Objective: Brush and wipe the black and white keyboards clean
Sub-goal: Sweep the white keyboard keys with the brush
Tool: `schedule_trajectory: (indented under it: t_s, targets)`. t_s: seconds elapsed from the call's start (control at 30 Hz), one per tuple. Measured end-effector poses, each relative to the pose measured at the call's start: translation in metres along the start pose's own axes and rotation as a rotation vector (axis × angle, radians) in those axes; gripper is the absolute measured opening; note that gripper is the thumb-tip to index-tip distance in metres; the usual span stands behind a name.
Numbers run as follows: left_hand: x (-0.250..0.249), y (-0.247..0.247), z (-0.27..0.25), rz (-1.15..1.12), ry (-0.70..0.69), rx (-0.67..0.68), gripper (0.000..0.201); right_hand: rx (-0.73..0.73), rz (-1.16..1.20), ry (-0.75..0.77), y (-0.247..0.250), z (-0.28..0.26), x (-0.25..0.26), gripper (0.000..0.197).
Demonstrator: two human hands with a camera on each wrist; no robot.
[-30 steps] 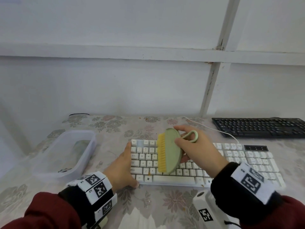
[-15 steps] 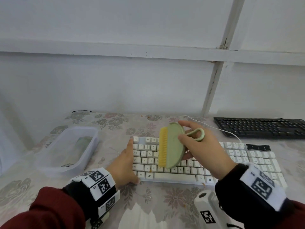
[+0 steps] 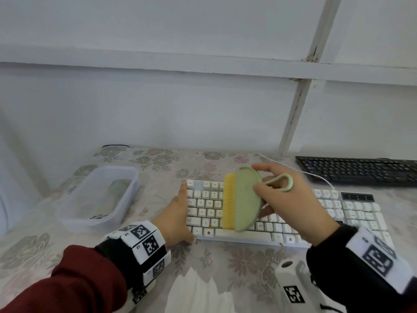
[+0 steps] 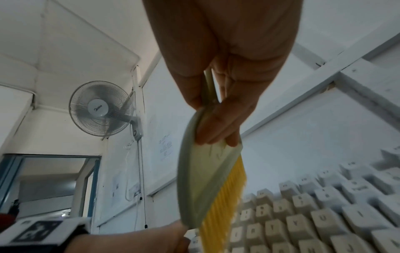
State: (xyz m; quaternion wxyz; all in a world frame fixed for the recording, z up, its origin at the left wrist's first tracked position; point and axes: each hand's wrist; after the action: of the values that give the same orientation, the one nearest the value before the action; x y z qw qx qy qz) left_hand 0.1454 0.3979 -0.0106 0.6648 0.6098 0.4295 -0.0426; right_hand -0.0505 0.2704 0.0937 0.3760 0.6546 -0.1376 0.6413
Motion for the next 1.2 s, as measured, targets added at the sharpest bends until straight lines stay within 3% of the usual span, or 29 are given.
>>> schedule_trajectory:
  t_s: [0.2,0.43,0.67,1.0,1.2]
  targets:
    - [0.006,-0.003,0.004,-0.018,-0.006,-0.008,0.14,0.008,-0.047,-0.012,-0.019,0.005,0.0,0.033]
    - [0.005,-0.002,0.002,-0.004,-0.001,-0.006,0.14,0.162,-0.092,-0.081,-0.023,-0.025,-0.011,0.031]
    - [0.004,-0.001,0.002,-0.008,-0.004,-0.001,0.14,-0.001,0.005,0.012,-0.018,0.001,0.007,0.034]
    - [0.005,-0.001,0.003,0.003,-0.006,0.007,0.139,0.149,-0.051,-0.048,-0.029,-0.018,-0.013,0.031]
    - [0.008,-0.003,0.006,-0.004,-0.013,0.006,0.139,0.08,0.035,0.013,-0.014,-0.011,0.002,0.033]
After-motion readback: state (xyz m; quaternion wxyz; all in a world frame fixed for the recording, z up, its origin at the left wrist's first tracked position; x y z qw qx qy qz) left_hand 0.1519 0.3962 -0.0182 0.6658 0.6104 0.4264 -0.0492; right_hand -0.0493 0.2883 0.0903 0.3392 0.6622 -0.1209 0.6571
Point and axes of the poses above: each hand's wrist, its own z-axis towards the middle knuckle, its own y-axis out of the back of the hand, x = y × z
